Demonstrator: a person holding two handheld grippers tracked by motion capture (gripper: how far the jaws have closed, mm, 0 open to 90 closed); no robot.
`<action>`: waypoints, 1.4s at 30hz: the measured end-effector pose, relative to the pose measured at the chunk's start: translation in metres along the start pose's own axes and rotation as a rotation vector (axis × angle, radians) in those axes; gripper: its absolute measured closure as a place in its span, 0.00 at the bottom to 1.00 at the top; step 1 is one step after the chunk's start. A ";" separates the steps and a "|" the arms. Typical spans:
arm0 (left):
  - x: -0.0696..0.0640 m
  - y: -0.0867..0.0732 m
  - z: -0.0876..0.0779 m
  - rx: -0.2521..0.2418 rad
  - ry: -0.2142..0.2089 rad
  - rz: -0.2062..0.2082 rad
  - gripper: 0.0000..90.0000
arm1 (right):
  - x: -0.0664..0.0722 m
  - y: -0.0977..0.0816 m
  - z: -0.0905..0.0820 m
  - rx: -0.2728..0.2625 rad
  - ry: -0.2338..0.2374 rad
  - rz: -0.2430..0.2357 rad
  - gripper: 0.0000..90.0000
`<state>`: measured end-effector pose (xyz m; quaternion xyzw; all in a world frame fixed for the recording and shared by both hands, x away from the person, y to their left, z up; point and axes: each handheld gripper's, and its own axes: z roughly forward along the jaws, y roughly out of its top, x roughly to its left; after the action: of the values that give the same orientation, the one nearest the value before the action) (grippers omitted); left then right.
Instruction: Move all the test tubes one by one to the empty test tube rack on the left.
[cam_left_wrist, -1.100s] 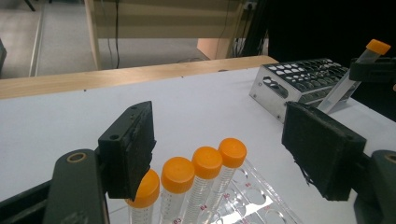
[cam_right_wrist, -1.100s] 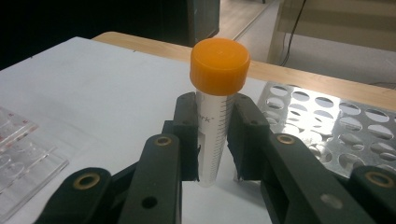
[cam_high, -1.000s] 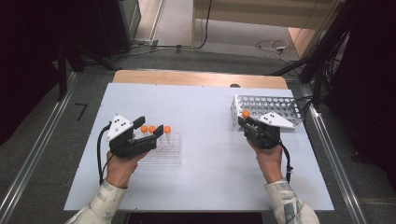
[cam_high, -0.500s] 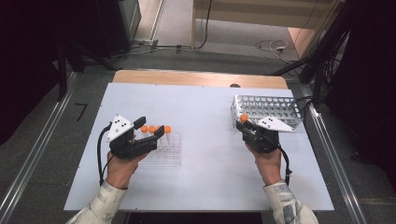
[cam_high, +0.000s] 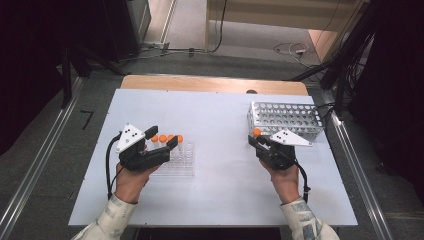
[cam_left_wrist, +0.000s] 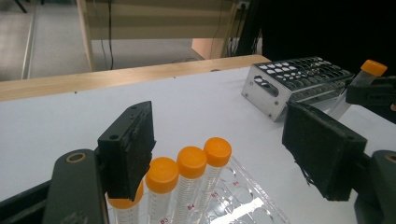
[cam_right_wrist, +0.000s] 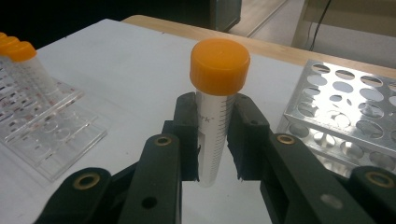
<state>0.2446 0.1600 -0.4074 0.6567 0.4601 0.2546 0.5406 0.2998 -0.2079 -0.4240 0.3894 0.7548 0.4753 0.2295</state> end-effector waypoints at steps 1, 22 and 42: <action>0.000 0.000 0.000 0.001 -0.001 0.002 0.28 | 0.001 0.000 0.000 0.000 0.003 -0.002 0.80; -0.009 0.001 -0.001 -0.004 -0.023 0.018 0.28 | 0.024 -0.005 -0.004 0.007 0.063 -0.042 0.80; -0.034 -0.005 0.009 0.023 -0.084 0.063 0.28 | 0.044 -0.007 0.001 0.029 0.113 -0.079 0.80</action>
<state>0.2348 0.1256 -0.4088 0.6870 0.4191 0.2385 0.5436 0.2721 -0.1740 -0.4300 0.3350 0.7883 0.4761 0.1993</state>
